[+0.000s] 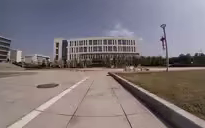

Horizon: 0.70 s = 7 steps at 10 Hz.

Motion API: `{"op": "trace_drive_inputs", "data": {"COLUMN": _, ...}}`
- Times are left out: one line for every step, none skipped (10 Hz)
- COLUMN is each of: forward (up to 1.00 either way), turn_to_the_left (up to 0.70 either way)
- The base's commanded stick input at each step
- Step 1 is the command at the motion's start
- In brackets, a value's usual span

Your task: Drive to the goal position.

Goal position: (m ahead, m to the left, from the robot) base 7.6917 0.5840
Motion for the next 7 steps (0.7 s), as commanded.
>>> {"op": "trace_drive_inputs", "data": {"forward": 0.04, "turn_to_the_left": 0.0}}
{"op": "trace_drive_inputs", "data": {"forward": 0.04, "turn_to_the_left": 0.0}}
{"op": "trace_drive_inputs", "data": {"forward": 0.04, "turn_to_the_left": 0.0}}
{"op": "trace_drive_inputs", "data": {"forward": 0.04, "turn_to_the_left": 0.0}}
{"op": "trace_drive_inputs", "data": {"forward": 0.05, "turn_to_the_left": 0.0}}
{"op": "trace_drive_inputs", "data": {"forward": 0.05, "turn_to_the_left": 0.0}}
{"op": "trace_drive_inputs", "data": {"forward": 0.04, "turn_to_the_left": 0.0}}
